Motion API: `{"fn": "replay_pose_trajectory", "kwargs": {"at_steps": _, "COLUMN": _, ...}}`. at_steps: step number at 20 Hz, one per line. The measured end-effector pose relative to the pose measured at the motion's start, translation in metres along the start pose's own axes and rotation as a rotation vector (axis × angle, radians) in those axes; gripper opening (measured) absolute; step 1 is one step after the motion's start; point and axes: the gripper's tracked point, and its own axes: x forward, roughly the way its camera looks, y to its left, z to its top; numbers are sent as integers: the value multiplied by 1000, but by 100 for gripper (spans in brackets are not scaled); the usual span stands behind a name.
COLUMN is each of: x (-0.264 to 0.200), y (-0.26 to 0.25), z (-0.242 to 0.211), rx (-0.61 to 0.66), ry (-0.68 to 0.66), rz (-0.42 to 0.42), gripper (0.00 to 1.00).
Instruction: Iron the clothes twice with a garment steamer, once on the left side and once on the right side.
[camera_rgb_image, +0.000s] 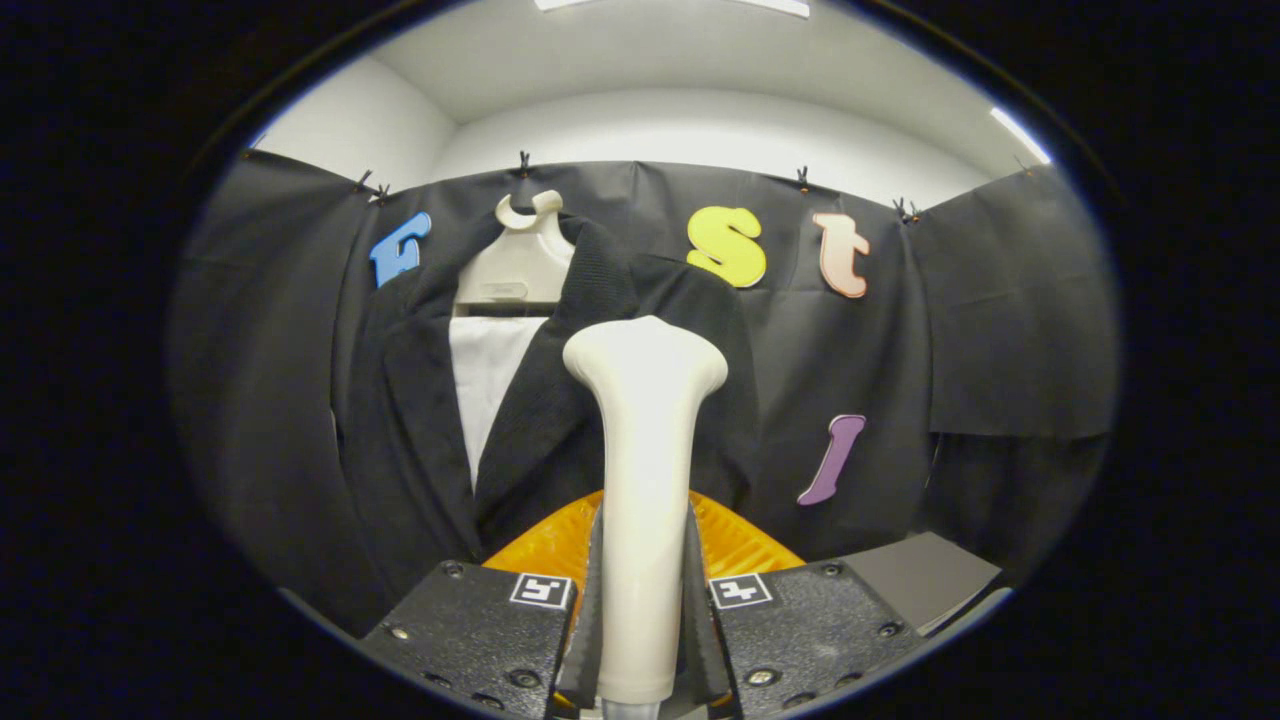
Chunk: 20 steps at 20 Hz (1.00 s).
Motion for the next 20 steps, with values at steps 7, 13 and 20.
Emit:
{"fn": "replay_pose_trajectory", "kwargs": {"at_steps": 7, "x": -10, "y": -1, "z": -36, "rx": -32, "ry": 66, "rz": -2, "gripper": 37}}
{"fn": "replay_pose_trajectory", "kwargs": {"at_steps": 13, "x": -15, "y": -2, "z": -77, "rx": -49, "ry": 128, "rz": -13, "gripper": 37}}
{"fn": "replay_pose_trajectory", "kwargs": {"at_steps": 20, "x": -23, "y": -6, "z": -125, "rx": -67, "ry": 201, "rz": -21, "gripper": 37}}
